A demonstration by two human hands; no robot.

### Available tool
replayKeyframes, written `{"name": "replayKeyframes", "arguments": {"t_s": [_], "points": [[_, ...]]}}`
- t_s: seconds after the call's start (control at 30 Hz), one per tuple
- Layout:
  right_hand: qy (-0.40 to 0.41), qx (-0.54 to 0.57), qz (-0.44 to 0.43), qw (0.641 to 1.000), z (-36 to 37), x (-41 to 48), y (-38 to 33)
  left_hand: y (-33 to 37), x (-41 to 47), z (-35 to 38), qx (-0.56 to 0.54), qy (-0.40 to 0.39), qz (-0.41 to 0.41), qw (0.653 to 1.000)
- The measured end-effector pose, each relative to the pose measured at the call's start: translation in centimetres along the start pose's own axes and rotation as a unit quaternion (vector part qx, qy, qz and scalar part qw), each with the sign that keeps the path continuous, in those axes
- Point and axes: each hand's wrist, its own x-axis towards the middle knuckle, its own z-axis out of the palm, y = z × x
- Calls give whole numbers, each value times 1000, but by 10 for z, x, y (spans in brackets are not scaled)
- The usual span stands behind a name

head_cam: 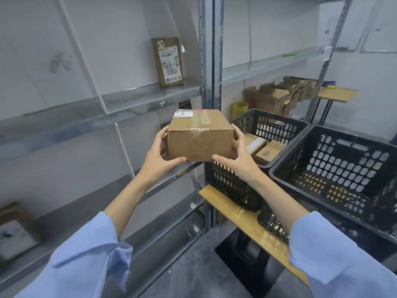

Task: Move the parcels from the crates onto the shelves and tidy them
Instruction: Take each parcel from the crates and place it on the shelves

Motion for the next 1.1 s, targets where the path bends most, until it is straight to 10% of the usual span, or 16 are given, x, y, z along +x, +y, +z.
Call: {"name": "replayKeyframes", "arguments": {"t_s": [1.1], "points": [[-119,-88,-31,989,210,-102,-67,-19,-223,-159,64,131,-34,989]]}}
